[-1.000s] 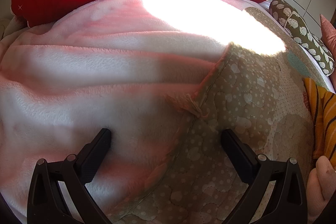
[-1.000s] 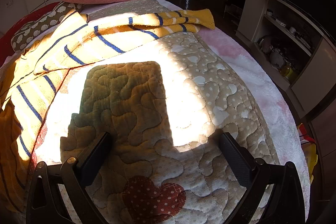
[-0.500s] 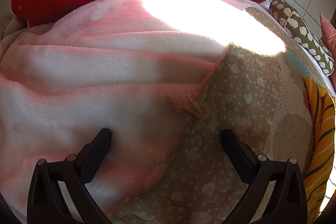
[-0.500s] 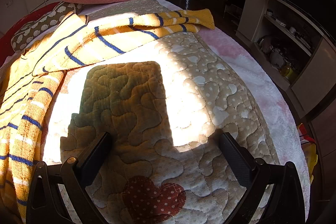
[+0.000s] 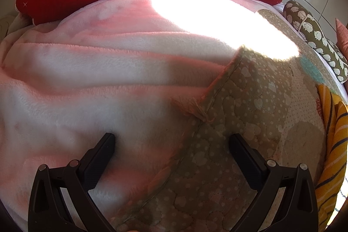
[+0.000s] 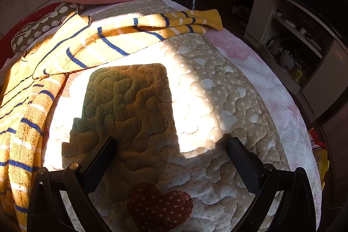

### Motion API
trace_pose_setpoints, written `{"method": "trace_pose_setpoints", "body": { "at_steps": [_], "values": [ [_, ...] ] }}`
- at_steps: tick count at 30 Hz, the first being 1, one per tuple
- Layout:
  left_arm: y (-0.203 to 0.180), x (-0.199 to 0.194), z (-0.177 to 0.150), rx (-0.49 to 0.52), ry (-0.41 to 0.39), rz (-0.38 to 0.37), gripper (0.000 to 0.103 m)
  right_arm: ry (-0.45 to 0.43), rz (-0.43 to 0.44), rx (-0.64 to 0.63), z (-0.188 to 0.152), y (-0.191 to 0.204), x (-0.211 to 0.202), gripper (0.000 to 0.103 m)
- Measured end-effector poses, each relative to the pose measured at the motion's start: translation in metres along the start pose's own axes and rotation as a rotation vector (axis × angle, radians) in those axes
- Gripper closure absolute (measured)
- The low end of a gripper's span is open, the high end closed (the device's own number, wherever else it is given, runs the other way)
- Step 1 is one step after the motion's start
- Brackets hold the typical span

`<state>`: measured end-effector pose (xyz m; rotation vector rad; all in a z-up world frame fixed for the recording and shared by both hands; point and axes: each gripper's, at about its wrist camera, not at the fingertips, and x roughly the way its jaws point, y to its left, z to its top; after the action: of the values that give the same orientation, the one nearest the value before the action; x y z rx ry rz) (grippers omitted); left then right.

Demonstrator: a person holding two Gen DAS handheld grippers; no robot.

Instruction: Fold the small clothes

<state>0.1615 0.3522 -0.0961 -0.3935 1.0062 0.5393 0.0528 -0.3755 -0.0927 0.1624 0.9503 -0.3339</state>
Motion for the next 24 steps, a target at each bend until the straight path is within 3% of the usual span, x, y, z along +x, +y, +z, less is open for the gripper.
{"method": "trace_pose_setpoints", "body": {
  "at_steps": [5, 9, 15, 19, 24],
  "values": [
    [-0.003, -0.005, -0.001, 0.027, 0.014, 0.013, 0.000, 0.047, 0.051, 0.041, 0.007, -0.009, 0.002, 0.001],
    [0.002, -0.037, -0.007, 0.005, -0.103, 0.055, 0.000, 0.095, 0.033, 0.018, 0.010, -0.004, 0.003, 0.001],
    [0.002, -0.121, -0.018, 0.039, -0.305, 0.108, 0.000, 0.060, 0.033, 0.023, 0.008, -0.004, -0.004, 0.001],
    [-0.016, -0.175, -0.035, 0.130, -0.381, 0.087, 0.000, -0.030, 0.018, 0.056, -0.005, -0.004, -0.040, 0.006],
    [-0.060, -0.204, -0.069, 0.301, -0.352, -0.027, 0.000, -0.257, 0.022, 0.057, -0.032, 0.011, -0.110, 0.006]
  ]
}}
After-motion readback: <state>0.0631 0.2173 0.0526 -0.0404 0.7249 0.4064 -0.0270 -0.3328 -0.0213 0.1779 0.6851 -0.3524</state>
